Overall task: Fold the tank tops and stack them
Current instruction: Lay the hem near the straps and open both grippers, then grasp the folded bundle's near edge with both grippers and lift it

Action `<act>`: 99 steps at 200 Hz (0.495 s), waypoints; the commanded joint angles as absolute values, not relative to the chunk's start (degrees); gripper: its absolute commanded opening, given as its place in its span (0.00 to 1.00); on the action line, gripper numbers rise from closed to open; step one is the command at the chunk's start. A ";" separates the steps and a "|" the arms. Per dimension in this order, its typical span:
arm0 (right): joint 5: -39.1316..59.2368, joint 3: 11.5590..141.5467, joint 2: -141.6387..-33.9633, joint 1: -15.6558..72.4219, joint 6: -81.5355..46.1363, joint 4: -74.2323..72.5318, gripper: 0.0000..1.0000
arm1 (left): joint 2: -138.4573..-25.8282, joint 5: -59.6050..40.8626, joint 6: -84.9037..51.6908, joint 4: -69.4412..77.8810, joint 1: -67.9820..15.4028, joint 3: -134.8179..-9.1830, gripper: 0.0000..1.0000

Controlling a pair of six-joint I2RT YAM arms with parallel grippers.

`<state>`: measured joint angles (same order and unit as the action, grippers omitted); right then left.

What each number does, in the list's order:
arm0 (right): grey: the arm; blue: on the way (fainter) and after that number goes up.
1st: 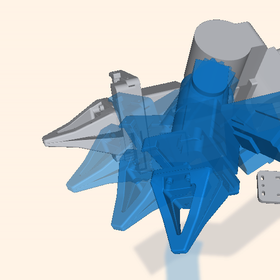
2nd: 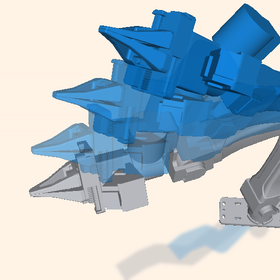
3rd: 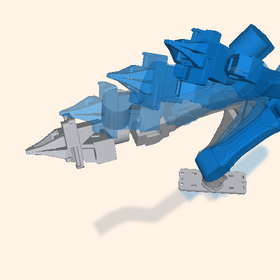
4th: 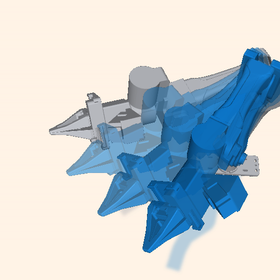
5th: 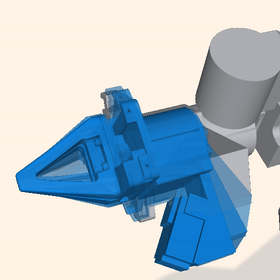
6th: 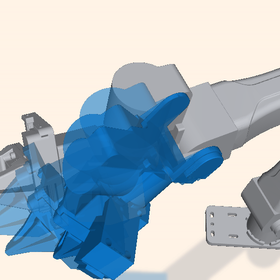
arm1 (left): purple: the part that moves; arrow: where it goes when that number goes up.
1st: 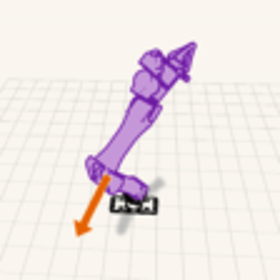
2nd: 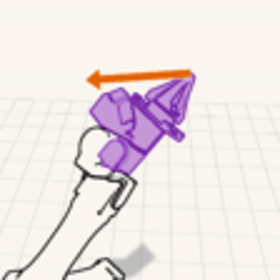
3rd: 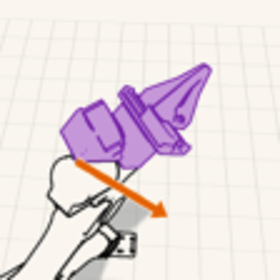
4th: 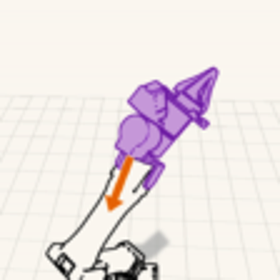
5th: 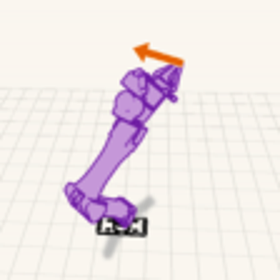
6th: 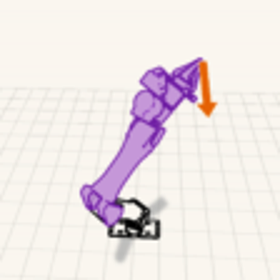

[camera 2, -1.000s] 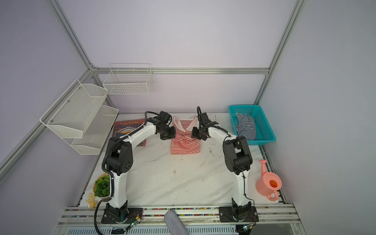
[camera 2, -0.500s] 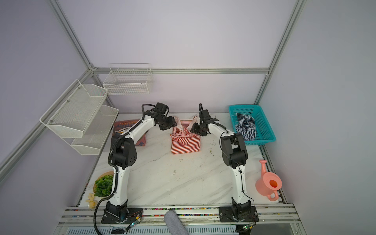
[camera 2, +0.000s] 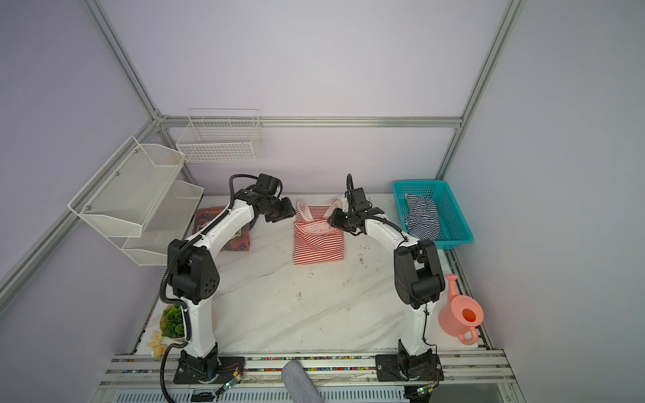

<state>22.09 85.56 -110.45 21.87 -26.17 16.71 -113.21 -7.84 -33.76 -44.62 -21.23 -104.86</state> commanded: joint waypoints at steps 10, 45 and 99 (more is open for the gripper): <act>21.18 77.95 -107.58 23.28 -24.92 17.25 0.44 | -106.66 -6.33 -31.28 -44.21 -25.16 -92.34 0.43; 15.49 68.97 -101.25 23.21 -25.04 19.27 0.55 | -103.42 -7.47 -33.55 -42.41 -26.92 -80.68 0.55; 14.82 60.21 -96.22 23.26 -26.41 16.93 0.62 | -102.07 -9.23 -38.14 -35.36 -26.98 -73.44 0.65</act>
<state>15.99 62.37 -97.12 23.35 -25.96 17.98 -105.21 -7.44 -35.38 -41.95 -27.22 -76.71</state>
